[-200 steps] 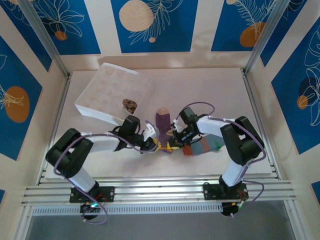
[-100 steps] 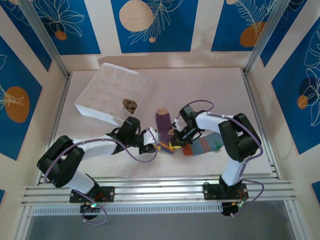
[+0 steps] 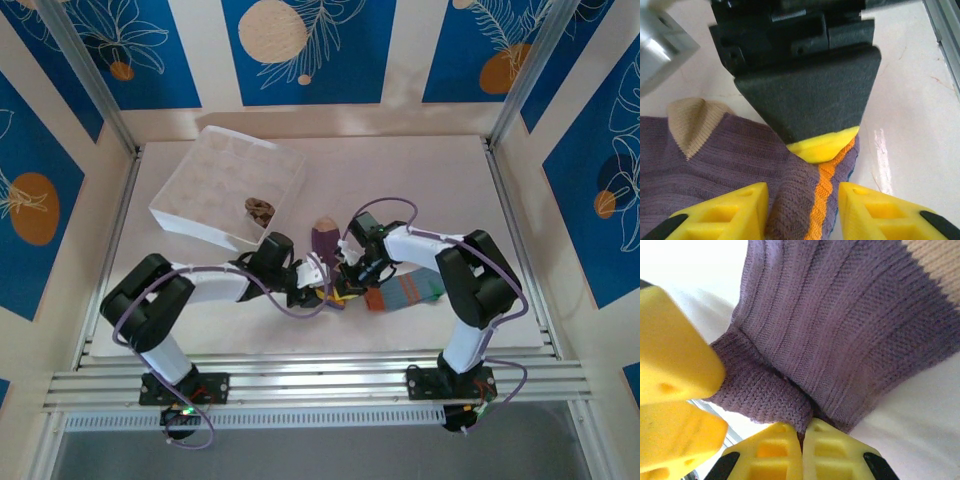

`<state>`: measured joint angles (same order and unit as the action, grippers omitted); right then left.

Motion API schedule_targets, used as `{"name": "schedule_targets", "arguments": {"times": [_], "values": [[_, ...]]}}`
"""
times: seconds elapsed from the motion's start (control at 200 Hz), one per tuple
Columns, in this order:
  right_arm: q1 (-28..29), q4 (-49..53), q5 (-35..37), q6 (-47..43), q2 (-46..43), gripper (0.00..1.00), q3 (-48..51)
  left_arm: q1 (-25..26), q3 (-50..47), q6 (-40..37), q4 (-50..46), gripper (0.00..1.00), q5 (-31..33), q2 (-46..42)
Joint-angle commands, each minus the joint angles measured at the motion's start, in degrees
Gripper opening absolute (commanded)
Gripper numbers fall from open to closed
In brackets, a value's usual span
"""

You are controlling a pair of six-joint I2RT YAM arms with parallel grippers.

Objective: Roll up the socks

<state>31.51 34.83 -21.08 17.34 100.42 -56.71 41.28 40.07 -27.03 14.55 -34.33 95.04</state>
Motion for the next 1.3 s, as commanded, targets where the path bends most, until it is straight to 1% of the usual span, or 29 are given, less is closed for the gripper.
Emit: {"name": "schedule_targets", "arguments": {"times": [0.0,0.025,0.075,0.15,0.175,0.305,0.375,0.41,0.505,0.61,0.76,0.87,0.965,1.061,1.146,1.196,1.241,1.296], "values": [[0.4,-0.2,0.6,-1.5,-2.3,0.02,1.5,0.4,0.8,2.8,1.9,0.37,-2.6,2.0],[0.3,-0.3,0.5,-1.5,-2.3,0.02,1.5,0.4,0.8,3.4,1.9,0.34,-2.7,2.2],[0.3,-0.4,0.7,-1.6,-2.7,0.03,1.8,0.5,0.8,4.2,1.9,0.25,-3.4,2.5],[0.3,-0.4,0.9,-1.7,-3.0,0.05,2.0,0.5,0.7,5.8,1.9,0.0,-4.2,2.5],[0.2,-0.6,0.9,-1.7,-3.0,0.07,2.1,0.5,0.6,6.5,1.8,0.0,-4.4,2.4],[-0.6,-3.7,-0.8,-0.5,-4.7,0.26,4.3,0.2,-0.4,12.7,1.6,0.0,-2.8,2.2],[-1.2,-5.7,-2.6,0.3,-5.5,0.33,5.7,0.1,-1.5,16.9,2.2,0.0,-2.2,2.4],[-1.4,-7.0,-3.6,0.6,-5.8,0.35,6.6,0.0,-2.3,19.1,3.4,0.0,-2.4,2.6],[-1.7,-9.0,-5.8,0.9,-5.9,0.37,7.8,-0.3,-4.2,26.0,6.9,0.0,-2.5,3.6],[-1.6,-9.6,-7.5,0.2,-5.3,0.37,7.8,-1.9,-6.3,33.9,11.7,0.0,-2.5,5.3],[-1.6,-9.6,-7.2,-0.5,-4.2,0.34,6.8,-4.8,-8.3,44.0,20.7,0.0,-6.2,9.8],[-1.6,-9.2,-6.8,-0.3,-2.7,0.32,5.6,-6.6,-9.0,49.0,25.6,0.0,-7.7,13.1],[-1.6,-8.3,-4.4,1.0,-1.4,0.27,4.7,-7.0,-9.8,49.5,27.4,0.0,-7.6,13.7],[-2.4,-6.2,-2.2,2.7,0.9,0.21,3.3,-7.1,-9.8,47.7,24.6,0.0,-7.2,12.9],[-2.6,-3.5,-0.5,3.0,3.5,0.15,1.6,-7.0,-10.3,44.0,21.0,0.0,-6.2,10.9],[-2.5,-2.5,0.2,3.0,4.5,0.12,1.1,-7.1,-11.2,41.2,20.4,0.0,-6.2,9.0],[-2.5,-2.0,0.3,3.1,5.0,0.1,0.9,-7.0,-12.5,38.8,21.1,0.06,-6.4,7.1],[-2.6,-1.4,0.4,3.1,5.5,0.07,0.8,-7.1,-13.9,35.2,21.2,0.08,-6.5,4.2]]}}
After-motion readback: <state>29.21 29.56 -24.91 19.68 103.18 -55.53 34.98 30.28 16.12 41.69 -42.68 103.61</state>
